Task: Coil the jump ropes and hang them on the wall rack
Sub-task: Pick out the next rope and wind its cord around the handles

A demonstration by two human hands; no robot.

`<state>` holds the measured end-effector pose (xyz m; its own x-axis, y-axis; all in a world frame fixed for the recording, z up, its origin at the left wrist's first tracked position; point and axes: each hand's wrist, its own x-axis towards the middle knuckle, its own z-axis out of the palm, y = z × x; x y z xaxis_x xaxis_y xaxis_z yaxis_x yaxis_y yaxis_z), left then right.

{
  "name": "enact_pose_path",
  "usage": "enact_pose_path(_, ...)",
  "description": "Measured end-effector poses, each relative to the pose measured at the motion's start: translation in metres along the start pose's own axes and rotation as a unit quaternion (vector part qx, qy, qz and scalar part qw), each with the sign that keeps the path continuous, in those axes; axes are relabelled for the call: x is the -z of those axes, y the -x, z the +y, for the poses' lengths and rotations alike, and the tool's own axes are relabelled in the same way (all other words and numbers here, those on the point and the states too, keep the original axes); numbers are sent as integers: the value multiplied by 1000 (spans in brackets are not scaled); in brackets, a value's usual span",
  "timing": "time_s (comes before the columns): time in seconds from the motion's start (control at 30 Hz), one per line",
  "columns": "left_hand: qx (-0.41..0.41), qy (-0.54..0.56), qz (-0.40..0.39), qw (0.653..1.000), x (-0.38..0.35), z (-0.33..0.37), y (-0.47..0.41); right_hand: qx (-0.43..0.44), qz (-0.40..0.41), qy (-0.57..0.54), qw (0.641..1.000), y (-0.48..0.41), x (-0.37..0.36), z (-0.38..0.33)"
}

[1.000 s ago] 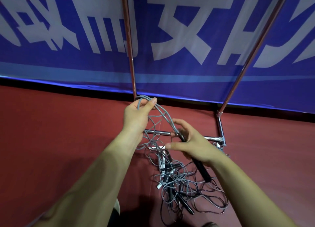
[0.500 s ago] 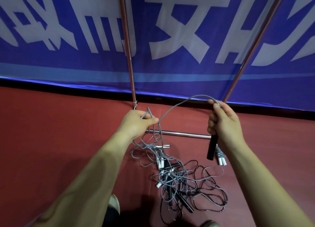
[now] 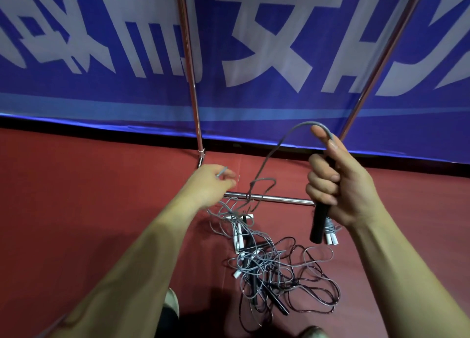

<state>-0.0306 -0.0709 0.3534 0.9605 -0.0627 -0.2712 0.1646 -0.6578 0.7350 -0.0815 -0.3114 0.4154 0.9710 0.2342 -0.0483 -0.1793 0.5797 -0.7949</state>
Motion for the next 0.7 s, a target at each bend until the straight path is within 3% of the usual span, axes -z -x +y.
enact_pose_path(0.17, -64, 24, -123, 990, -20, 8, 2, 11, -97, -47, 994, 3, -7, -9)
enact_pose_path(0.37, -91, 24, -132, 987, -36, 5, 1, -4, -61, -41, 997, 4, -3, -11)
enact_pose_path(0.43, -82, 28, -128, 988, -44, 6, 4, -20, -119, -82, 989, 3, 3, -9)
enact_pose_path(0.57, -104, -13, -117, 988, -56, 6, 3, -74, -240, -228, 941, -3, 9, -8)
enact_pose_path(0.63, -109, -42, -110, 987, -56, 6, 1, -45, -205, -208, 955, -5, 7, -7)
enact_pose_path(0.7, -110, -48, -107, 987, -55, 6, 1, 29, -91, -131, 987, -6, 2, -7)
